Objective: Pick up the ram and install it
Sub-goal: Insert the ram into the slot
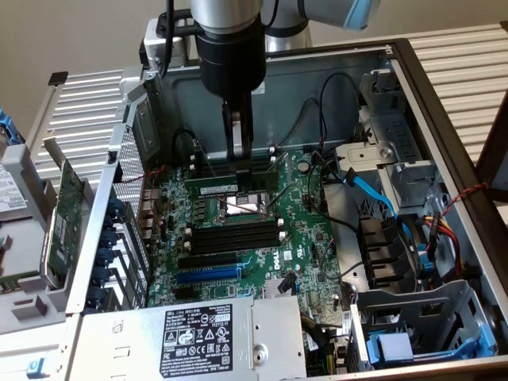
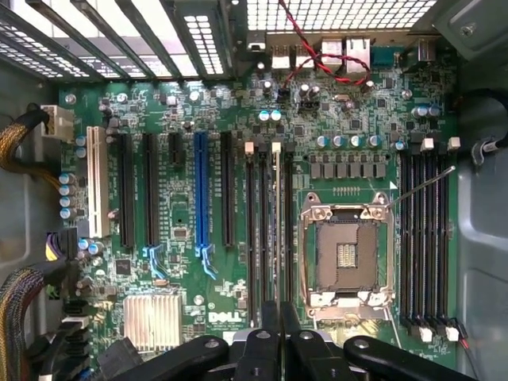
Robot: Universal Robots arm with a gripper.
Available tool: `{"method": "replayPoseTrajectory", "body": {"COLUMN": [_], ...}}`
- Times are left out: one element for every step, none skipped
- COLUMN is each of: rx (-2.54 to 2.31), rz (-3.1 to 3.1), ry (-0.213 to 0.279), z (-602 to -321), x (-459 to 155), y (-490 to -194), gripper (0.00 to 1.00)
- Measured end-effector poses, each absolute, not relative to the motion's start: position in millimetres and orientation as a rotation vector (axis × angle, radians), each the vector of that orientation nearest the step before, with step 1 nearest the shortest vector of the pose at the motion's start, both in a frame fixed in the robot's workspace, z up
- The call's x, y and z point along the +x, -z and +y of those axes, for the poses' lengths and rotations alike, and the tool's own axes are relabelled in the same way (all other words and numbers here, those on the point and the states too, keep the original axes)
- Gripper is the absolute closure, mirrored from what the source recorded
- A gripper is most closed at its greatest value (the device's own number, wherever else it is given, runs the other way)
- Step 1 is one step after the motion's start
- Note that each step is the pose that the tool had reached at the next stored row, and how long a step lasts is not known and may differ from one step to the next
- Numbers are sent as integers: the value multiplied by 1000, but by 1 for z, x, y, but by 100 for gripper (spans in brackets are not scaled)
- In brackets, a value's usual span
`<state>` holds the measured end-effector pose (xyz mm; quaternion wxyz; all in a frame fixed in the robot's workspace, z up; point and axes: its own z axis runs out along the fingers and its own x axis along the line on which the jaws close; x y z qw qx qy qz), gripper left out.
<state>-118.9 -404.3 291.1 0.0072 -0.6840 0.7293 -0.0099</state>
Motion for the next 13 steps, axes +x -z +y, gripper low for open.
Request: {"method": "replayPoseTrajectory", "body": {"rx": [-2138, -2137, -2137, -2138, -2138, -2138, -2138, -2138, -2138, -2136, -2136, -2136, -2136], "rz": [2284, 2285, 2286, 2287, 2288, 2288, 2288, 2287, 2287, 2285, 2285, 2285, 2285], "ry": [33, 34, 32, 31, 31, 31, 31, 31, 32, 34, 36, 36, 35], "z": [-404, -404, -404, -404, -404, -404, -404, -404, -404, -404, -404, -404, -404], "x": [-119, -119, -119, -119, -119, -119, -119, -119, -119, -119, -119, -119, -119], "y": [-290, -289, -289, -289, -289, -289, -289, -288, -288, -287, -287, -287, -287], "gripper": [87, 87, 87, 87, 87, 87, 87, 87, 87, 87, 87, 87, 87]}}
